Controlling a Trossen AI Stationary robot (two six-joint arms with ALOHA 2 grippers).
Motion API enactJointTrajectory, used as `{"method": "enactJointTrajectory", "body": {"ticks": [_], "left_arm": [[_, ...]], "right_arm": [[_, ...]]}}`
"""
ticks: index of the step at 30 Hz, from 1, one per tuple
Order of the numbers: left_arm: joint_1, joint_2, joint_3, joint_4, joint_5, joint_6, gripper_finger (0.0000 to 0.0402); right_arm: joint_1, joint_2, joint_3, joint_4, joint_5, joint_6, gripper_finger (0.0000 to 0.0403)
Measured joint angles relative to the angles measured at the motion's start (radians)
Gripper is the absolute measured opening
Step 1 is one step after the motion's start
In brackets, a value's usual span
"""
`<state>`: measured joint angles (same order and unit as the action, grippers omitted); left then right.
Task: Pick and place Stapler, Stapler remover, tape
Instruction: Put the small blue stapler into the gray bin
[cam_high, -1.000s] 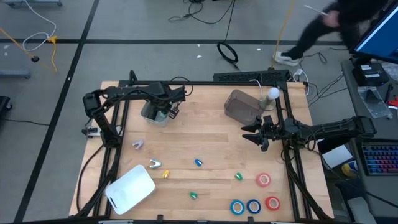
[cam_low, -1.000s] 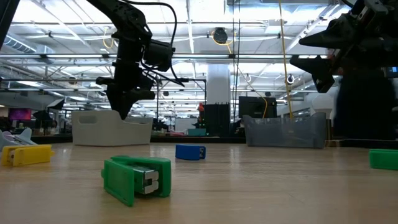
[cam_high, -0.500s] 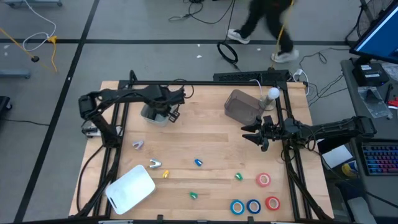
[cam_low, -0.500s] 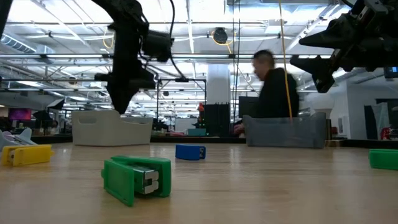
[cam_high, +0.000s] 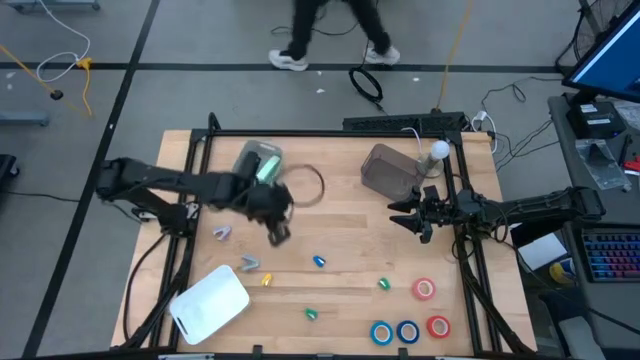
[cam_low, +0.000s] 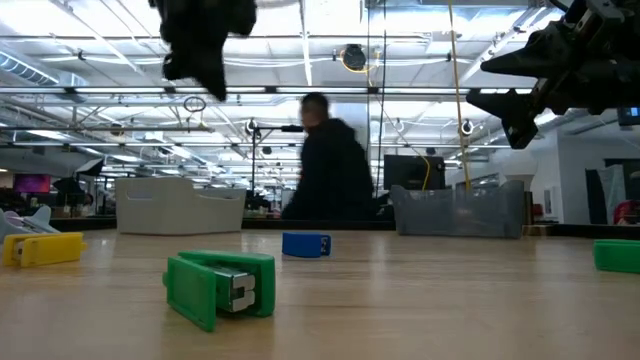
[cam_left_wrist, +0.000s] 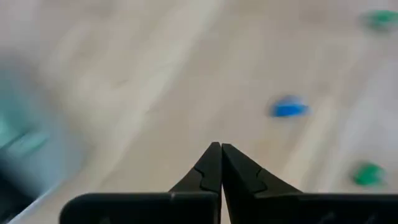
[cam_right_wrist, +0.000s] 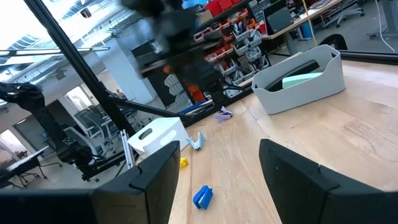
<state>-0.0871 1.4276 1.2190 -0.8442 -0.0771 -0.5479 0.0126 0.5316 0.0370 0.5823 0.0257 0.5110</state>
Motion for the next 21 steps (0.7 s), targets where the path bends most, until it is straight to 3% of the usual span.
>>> {"method": "enactJointTrajectory", "body": {"ticks": [7,13,21], "left_arm": [[-0.17,0.06,0.0,0.278,-0.027,0.191,0.0021],[-0.195,0.171,0.0,0.394,0.027,0.292,0.0021],[-0.186,0.306,0.0,0.407,0.111,0.417,0.0022]], "right_arm": [[0.0,0.0,0.0,0.004,0.0,-0.003,0.0212],[0.0,0.0,0.0,0.004,0.0,-0.003,0.0212],[0.0,0.0,0.0,0.004,0.0,0.0,0.0212]]}}
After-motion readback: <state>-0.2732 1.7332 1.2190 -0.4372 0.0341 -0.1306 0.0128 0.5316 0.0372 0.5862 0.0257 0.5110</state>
